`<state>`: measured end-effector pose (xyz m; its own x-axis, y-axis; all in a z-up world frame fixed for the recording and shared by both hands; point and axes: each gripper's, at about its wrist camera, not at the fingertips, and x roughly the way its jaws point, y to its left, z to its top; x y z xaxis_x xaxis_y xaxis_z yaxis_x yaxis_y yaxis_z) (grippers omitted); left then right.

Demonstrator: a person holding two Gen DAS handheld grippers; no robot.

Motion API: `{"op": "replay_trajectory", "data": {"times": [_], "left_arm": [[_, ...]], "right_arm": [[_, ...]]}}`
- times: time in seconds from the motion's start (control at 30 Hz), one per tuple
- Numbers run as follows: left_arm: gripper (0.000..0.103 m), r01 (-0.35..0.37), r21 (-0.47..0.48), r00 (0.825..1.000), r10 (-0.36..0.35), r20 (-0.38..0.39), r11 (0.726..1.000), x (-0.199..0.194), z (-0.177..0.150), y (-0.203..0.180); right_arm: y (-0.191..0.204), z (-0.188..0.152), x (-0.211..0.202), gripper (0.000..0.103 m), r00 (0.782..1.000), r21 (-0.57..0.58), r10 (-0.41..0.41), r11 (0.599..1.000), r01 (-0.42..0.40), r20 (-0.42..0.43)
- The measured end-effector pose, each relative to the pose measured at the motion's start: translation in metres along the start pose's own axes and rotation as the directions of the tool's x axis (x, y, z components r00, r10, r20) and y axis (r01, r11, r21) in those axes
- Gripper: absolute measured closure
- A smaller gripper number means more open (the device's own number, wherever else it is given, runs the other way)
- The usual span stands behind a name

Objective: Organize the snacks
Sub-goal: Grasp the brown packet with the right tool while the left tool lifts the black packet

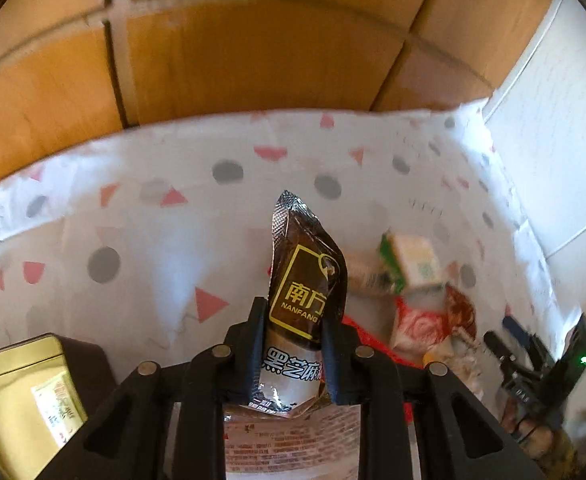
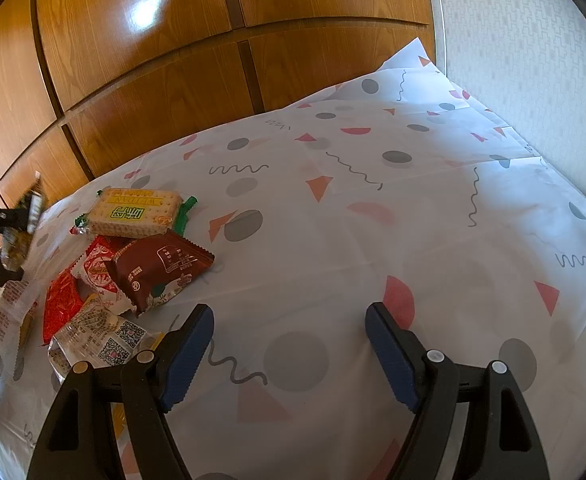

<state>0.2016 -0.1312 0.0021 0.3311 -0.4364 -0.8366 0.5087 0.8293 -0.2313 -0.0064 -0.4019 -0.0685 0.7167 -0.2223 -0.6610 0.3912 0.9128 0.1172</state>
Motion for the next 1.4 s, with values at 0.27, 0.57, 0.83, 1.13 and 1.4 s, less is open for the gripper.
{"op": "replay_trajectory", "data": {"times": [0.27,0.57,0.83,1.13,1.4], "left_arm": [[0.078,-0.025,0.011,0.988,0.023,0.154,1.0,-0.043,-0.023,-0.022],[0.078,0.047,0.081,0.978,-0.063,0.197,0.996,-0.073,-0.102,-0.064],[0.078,0.076,0.123,0.988,-0.091,0.121,0.99,-0.048,-0.169,-0.097],[0.08,0.039,0.111,0.993,-0.05,0.103,0.993,-0.024,-0.189,-0.095],[0.081,0.043,0.085,0.991,-0.053,0.12,0.995,-0.024,-0.192,-0.087]], "right_arm": [[0.001,0.0,0.0,0.022,1.0,-0.008,-0.007,1.0,0.007,-0.004],[0.003,0.0,0.0,0.022,1.0,-0.023,-0.022,1.0,0.021,-0.012],[0.0,0.002,-0.008,0.025,0.999,-0.019,0.002,1.0,-0.002,-0.034],[0.026,0.011,-0.038,0.03,0.985,-0.096,0.151,0.983,-0.158,-0.078],[0.047,0.044,0.008,0.03,0.945,0.212,0.28,0.947,-0.243,-0.167]]}}
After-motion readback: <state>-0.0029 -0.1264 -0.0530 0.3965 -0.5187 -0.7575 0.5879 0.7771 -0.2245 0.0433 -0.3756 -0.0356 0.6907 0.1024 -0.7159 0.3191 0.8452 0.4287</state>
